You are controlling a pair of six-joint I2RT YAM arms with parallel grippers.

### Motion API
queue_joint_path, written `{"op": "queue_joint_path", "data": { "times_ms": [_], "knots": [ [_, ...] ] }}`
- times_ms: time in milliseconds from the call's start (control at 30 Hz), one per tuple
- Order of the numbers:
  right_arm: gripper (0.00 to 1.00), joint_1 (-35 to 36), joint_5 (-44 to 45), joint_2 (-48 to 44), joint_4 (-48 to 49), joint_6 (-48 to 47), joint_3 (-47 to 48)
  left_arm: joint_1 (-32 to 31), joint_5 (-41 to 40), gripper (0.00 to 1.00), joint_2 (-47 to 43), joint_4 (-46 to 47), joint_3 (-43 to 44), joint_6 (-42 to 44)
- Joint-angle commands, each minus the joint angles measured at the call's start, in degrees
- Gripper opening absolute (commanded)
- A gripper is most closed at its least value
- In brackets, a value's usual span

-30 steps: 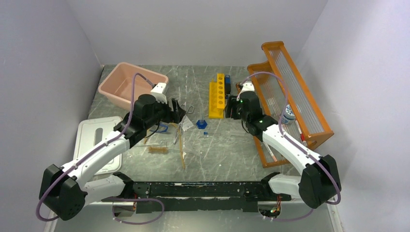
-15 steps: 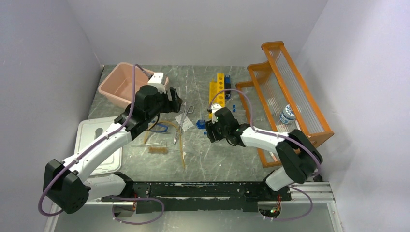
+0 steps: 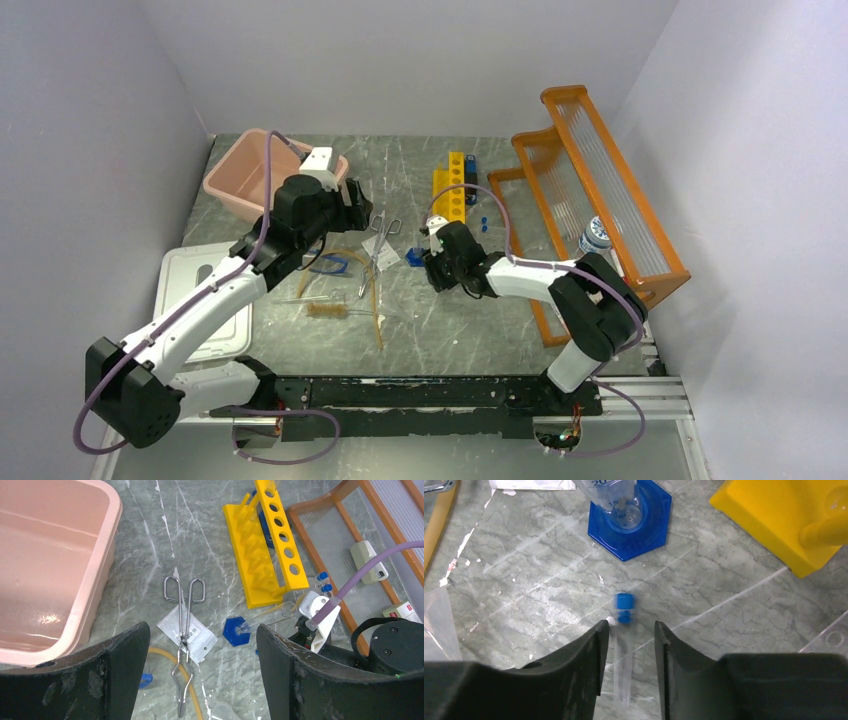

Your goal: Organize the chemistry lab equipment

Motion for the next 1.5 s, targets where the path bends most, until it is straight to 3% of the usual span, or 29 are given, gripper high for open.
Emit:
{"op": "queue_joint_path", "data": {
  "times_ms": [0, 267, 533, 667, 733, 967, 1167, 1333, 1467],
  "knots": [
    [0.36, 0.7, 0.5, -0.3, -2.5, 1.3, 1.3, 0.3, -0.4, 0.81, -2.3, -1.5, 0.1, -1.9],
    [0.28, 1.4, 8.6, 2.8, -11.0, 10.9, 5.3, 0.3, 0.1, 0.81, -5.1, -2.2, -0.9, -2.7],
    [0.33, 1.5, 15.7, 5.2, -14.4, 17.4, 7.5, 0.3, 4.1, 0.82, -6.3, -1.5, -3.7, -5.1],
    [0.19, 1.5, 15.9, 5.3, -14.7, 19.1, 8.6, 0.3, 6.0, 0.82, -7.0, -0.6, -5.7, -6.7],
    [0.16, 1.4, 15.6, 2.7, -13.7, 20.5, 7.8, 0.3, 8.7, 0.82, -7.0, 0.5, -6.8, -6.9],
    [0.16, 0.8, 13.4, -11.3, -11.1, 25.1, 6.4, 0.2, 24.5, 0.8, -4.1, 9.0, -10.7, -11.4],
    [0.17, 0.3, 8.1, -22.8, -6.1, 29.2, 5.5, -1.2, 38.1, 0.81, 0.1, 25.1, -13.2, -18.4],
    [0.17, 0.2, 5.6, -29.1, -3.1, 33.9, 5.5, -4.0, 39.2, 0.94, 3.3, 30.6, -12.8, -22.9],
    [0.18, 0.2, 2.1, -31.1, 0.7, 37.0, 5.3, -5.6, 40.5, 0.9, 5.5, 36.1, -13.5, -25.9]
  ]
}}
